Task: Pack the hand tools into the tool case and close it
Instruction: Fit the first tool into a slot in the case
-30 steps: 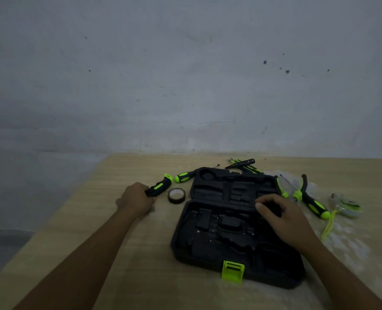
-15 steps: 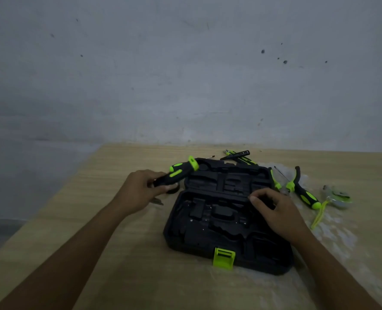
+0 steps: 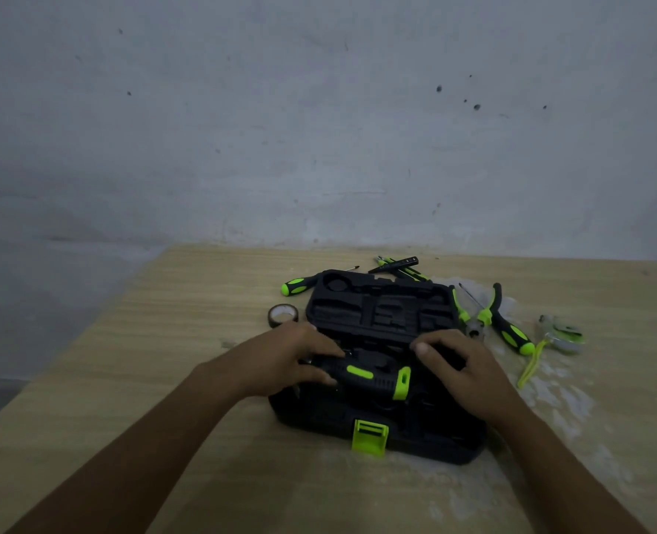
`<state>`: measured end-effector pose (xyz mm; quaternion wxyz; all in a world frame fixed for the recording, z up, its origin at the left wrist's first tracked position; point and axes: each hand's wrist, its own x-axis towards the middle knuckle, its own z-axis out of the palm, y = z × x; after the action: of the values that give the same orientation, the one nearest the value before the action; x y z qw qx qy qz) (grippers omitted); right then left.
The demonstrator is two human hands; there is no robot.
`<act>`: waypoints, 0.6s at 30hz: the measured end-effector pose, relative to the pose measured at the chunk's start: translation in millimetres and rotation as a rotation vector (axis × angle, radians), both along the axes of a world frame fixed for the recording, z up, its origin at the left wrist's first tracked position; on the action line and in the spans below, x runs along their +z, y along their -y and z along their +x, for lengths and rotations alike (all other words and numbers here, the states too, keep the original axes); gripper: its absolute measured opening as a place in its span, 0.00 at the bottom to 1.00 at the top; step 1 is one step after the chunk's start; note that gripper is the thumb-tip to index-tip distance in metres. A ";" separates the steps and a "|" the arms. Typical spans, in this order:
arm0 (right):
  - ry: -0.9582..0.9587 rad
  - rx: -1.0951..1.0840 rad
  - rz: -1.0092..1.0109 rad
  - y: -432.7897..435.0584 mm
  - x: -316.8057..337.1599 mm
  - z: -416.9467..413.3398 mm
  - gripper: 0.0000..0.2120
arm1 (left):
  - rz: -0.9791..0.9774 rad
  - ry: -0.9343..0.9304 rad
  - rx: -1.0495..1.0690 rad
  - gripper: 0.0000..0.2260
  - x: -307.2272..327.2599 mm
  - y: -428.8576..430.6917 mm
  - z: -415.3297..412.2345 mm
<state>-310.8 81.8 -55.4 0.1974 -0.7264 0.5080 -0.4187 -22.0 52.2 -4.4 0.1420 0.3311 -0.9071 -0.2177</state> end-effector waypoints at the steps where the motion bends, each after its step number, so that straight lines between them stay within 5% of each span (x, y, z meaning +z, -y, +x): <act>1: -0.041 0.033 -0.024 -2.1 1.0 0.0 0.11 | 0.001 0.018 -0.018 0.14 -0.4 0.4 -0.4; 9: -0.231 0.165 -0.029 -12.4 4.4 7.1 0.18 | -0.006 0.100 -0.040 0.16 -15.1 10.3 8.6; 18: -0.216 0.308 0.061 -17.6 21.0 18.6 0.11 | 0.137 0.146 -0.021 0.17 -7.7 9.4 10.0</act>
<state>-292.2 99.5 -34.3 0.2253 -0.8299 0.4216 -0.2877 -12.0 42.8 -12.1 0.0504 0.3454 -0.9014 -0.2560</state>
